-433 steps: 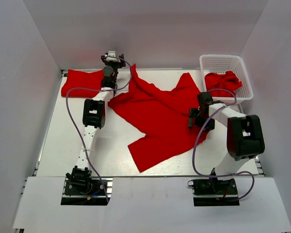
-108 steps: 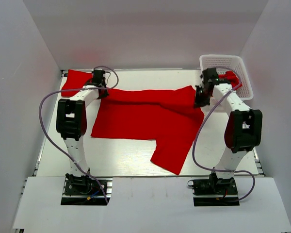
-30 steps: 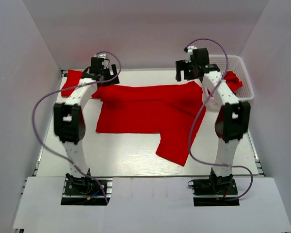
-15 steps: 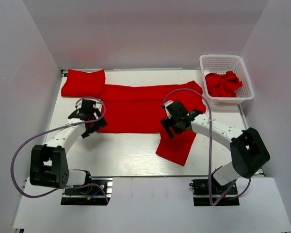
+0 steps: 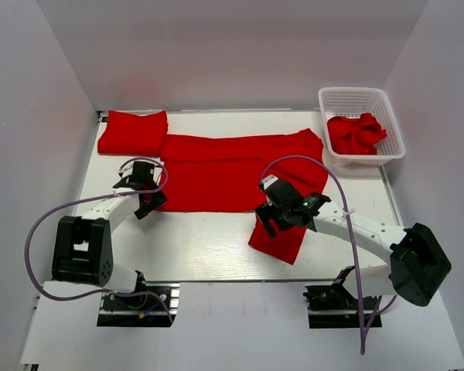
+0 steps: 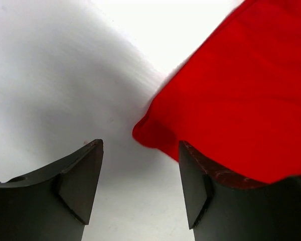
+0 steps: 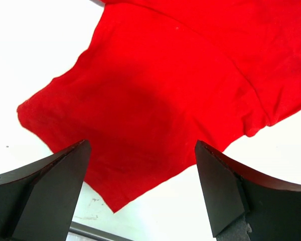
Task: Fold and stack the t-shirts
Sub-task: Grap the side of the flattened tshirt closest away from the robot with both arms
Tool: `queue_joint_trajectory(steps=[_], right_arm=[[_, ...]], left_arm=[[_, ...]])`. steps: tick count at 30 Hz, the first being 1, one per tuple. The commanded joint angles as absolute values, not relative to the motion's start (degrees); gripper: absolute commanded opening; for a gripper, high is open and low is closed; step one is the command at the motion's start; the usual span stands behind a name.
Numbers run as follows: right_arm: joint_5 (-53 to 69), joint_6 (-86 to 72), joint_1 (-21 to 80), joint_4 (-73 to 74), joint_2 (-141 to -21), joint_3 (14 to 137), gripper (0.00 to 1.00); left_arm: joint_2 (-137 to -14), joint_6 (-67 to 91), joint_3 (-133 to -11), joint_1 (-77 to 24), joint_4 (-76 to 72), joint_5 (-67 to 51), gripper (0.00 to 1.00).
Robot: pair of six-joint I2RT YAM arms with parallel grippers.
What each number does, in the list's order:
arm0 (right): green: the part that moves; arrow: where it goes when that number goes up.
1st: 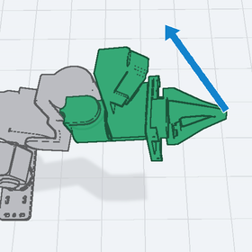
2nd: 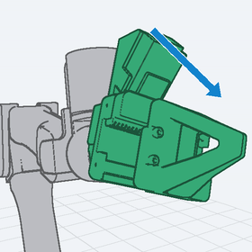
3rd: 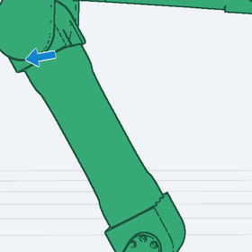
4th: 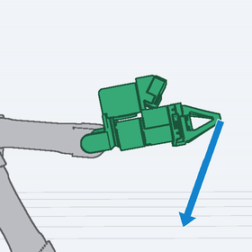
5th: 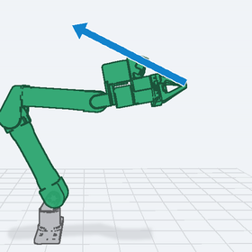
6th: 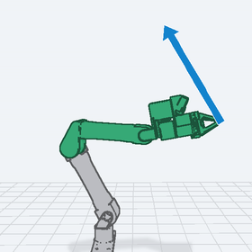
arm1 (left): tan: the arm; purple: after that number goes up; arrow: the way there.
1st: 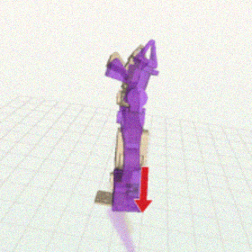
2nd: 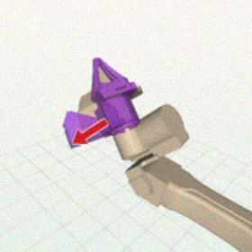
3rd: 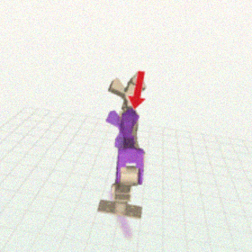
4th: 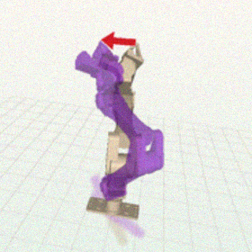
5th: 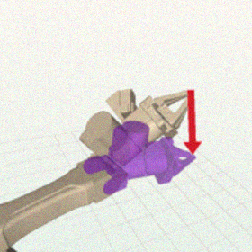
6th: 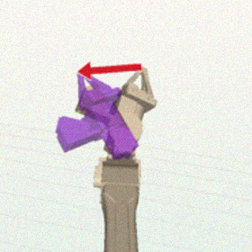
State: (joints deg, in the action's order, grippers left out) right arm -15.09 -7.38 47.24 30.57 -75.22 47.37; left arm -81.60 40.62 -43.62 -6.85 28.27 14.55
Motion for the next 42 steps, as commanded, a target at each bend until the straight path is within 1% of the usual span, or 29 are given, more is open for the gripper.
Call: queue_joint_trajectory(steps=[1, 3, 4, 6, 7, 10, 11, 18, 23, 27, 32, 37, 40, 41, 42], right_arm=[[-15.21, -9.31, 47.99, 31.81, -73.74, 47.37, 0.9], [-14.86, -10.02, 48.25, 31.91, -73.74, 47.64, 0.9], [-14.59, -10.37, 48.34, 31.9, -73.65, 47.46, 0.9], [-14.68, -11.51, 48.69, 31.99, -73.56, 47.2, 0.9], [-14.68, -11.51, 48.78, 32.25, -73.48, 47.2, 0.9], [-14.59, -12.39, 48.87, 32.61, -73.39, 47.11, 0.9], [-13.46, -12.48, 48.87, 32.96, -73.39, 47.02, 0.9], [-11.77, -15.38, 51.14, 32.96, -76.72, 46.14, 0.9], [-10.46, -18.1, 53.08, 34.63, -78.75, 45.18, 0.9], [-9.67, -20.73, 54.58, 36.47, -78.4, 43.51, 0.9], [-9.76, -21.62, 55.81, 35.07, -79.45, 42.28, 0.9], [-10.01, -21.97, 57.48, 34.19, -84.02, 42.45, 0.9], [-11.69, -22.94, 58.09, 34.02, -85.25, 42.63, 0.85], [-12.47, -23.46, 58.27, 34.19, -85.51, 42.71, 0.79], [-12.74, -24.08, 58.18, 34.45, -85.26, 42.63, 0.62]], left_arm=[[-82.35, 41.31, -42.63, -6.59, 23.21, 15.38, 0.71], [-83.92, 41.31, -42.1, -6.59, 22.07, 15.38, 0.7], [-84.54, 41.31, -42.1, -6.59, 21.54, 14.86, 0.62], [-85.6, 41.31, -42.1, -6.59, 21.53, 14.24, 0.51], [-86.39, 40.79, -42.1, -6.59, 20.92, 13.63, 0.36], [-86.4, 40.78, -41.04, -6.59, 20.92, 13.01, 0.06], [-86.4, 41.39, -40.44, -6.59, 20.92, 13.01, 0.0], [-82.89, 41.4, -39.9, -6.59, 21.62, 15.64, 0.0], [-82.88, 40.87, -41.74, -6.59, 23.29, 18.54, 0.0], [-82.88, 40.87, -42.28, -6.59, 23.82, 18.54, 0.0], [-83.41, 40.87, -42.28, -6.59, 23.82, 18.54, 0.0], [-83.94, 40.87, -42.28, -6.59, 23.82, 18.54, 0.0], [-83.94, 40.87, -42.28, -6.59, 23.82, 18.54, 0.0], [-84.46, 40.87, -42.28, -6.59, 23.82, 18.54, 0.0], [-84.46, 40.87, -42.28, -6.59, 24.34, 18.54, 0.0]])
